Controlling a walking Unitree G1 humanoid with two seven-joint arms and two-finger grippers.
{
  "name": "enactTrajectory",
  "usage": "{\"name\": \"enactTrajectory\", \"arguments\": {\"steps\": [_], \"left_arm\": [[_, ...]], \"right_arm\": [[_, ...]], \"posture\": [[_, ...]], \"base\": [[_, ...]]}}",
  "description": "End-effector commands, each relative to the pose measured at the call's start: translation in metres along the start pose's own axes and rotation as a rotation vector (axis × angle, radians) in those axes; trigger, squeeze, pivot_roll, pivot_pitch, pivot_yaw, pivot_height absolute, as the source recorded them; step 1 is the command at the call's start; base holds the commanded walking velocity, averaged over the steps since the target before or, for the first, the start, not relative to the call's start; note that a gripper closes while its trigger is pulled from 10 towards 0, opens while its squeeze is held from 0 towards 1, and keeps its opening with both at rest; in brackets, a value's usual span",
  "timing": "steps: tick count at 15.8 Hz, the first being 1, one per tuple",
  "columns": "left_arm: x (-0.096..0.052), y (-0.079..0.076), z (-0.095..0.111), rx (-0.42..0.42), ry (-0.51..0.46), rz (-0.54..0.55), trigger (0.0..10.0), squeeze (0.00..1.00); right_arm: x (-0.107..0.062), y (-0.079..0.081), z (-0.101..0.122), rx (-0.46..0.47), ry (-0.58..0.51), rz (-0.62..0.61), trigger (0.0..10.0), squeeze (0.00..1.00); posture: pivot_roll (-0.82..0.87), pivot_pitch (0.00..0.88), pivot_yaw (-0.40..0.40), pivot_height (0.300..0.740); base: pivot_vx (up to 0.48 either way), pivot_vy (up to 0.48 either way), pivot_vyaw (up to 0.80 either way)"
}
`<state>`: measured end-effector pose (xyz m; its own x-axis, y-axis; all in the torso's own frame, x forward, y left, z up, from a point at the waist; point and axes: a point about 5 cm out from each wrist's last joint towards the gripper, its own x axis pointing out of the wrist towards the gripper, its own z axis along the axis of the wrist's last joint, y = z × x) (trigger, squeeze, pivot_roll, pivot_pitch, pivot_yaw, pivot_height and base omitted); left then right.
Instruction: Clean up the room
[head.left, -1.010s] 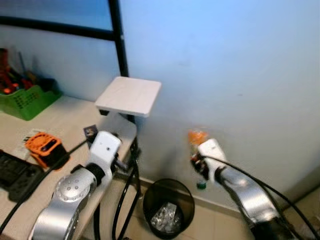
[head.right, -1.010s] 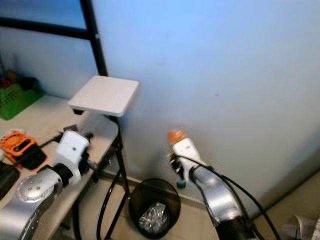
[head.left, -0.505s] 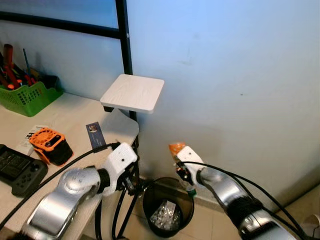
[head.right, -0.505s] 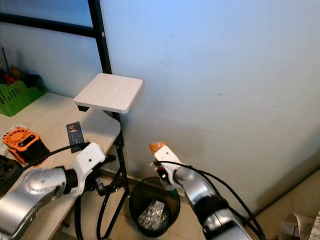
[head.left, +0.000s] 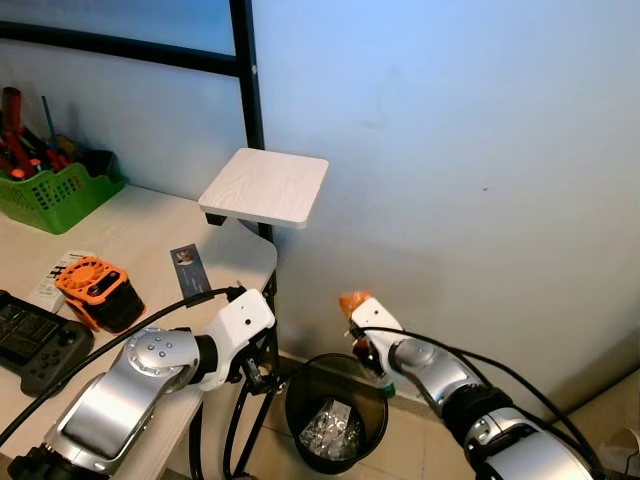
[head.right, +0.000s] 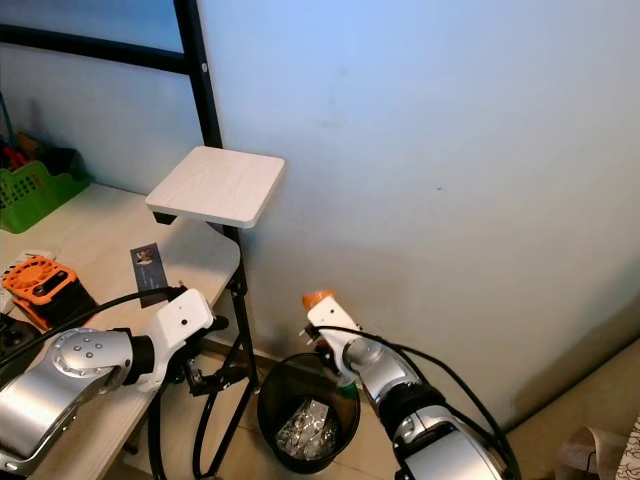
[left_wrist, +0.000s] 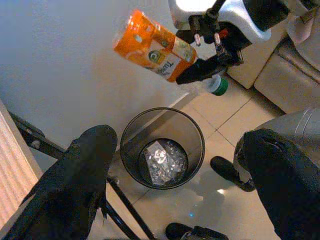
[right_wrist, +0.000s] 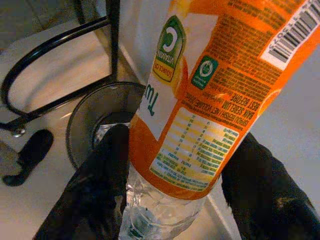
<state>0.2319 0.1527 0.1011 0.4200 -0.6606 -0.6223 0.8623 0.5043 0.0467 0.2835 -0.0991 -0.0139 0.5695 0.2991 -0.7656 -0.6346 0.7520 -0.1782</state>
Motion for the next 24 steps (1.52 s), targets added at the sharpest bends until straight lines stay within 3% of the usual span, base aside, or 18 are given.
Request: {"name": "enactTrajectory", "arguments": {"steps": [1, 8, 13, 14, 16, 19, 21, 24], "left_arm": [[0.0, 0.004, 0.002, 0.014, 0.012, 0.006, 10.0, 0.0], [0.0, 0.004, 0.002, 0.003, 0.008, 0.008, 10.0, 0.0], [0.001, 0.001, 0.0, -0.018, 0.0, 0.018, 10.0, 0.0], [0.002, 0.004, 0.003, -0.049, -0.046, 0.116, 10.0, 0.0], [0.003, 0.007, 0.004, -0.088, -0.08, 0.204, 10.0, 0.0], [-0.002, 0.008, -0.002, -0.262, -0.152, 0.409, 10.0, 0.0], [-0.01, 0.008, -0.007, -0.301, -0.172, 0.553, 10.0, 0.0], [-0.021, 0.012, -0.01, -0.347, -0.214, 0.754, 10.0, 0.0]], "right_arm": [[0.0, -0.004, 0.007, 0.026, -0.026, 0.002, 10.0, 1.0], [0.001, 0.007, -0.005, 0.106, -0.024, 0.082, 10.0, 1.0], [-0.003, 0.001, -0.008, 0.174, -0.073, 0.096, 10.0, 1.0], [-0.012, -0.014, -0.007, 0.236, -0.154, 0.039, 10.0, 1.0], [-0.022, -0.024, -0.008, 0.278, -0.216, -0.012, 10.0, 1.0], [-0.069, -0.052, -0.006, 0.422, -0.421, -0.259, 10.0, 1.0], [-0.091, -0.056, -0.001, 0.465, -0.491, -0.352, 10.0, 1.0], [-0.105, -0.049, 0.006, 0.525, -0.508, -0.389, 10.0, 1.0]], "posture": [[-0.01, 0.0, -0.008, 0.74], [-0.02, 0.0, -0.004, 0.74], [-0.02, 0.0, 0.001, 0.74], [-0.02, 0.0, 0.001, 0.74], [-0.03, 0.0, 0.007, 0.74], [-0.07, 0.0, 0.038, 0.74], [-0.07, 0.0, 0.044, 0.74], [-0.07, 0.0, 0.032, 0.74]], "base": [[0.0, 0.0, 0.0], [0.0, 0.0, 0.0], [0.0, 0.0, 0.0], [0.0, 0.0, 0.0], [0.0, 0.0, 0.0], [0.0, 0.0, -0.27], [0.0, 0.0, -0.8], [0.0, 0.0, -0.8]]}}
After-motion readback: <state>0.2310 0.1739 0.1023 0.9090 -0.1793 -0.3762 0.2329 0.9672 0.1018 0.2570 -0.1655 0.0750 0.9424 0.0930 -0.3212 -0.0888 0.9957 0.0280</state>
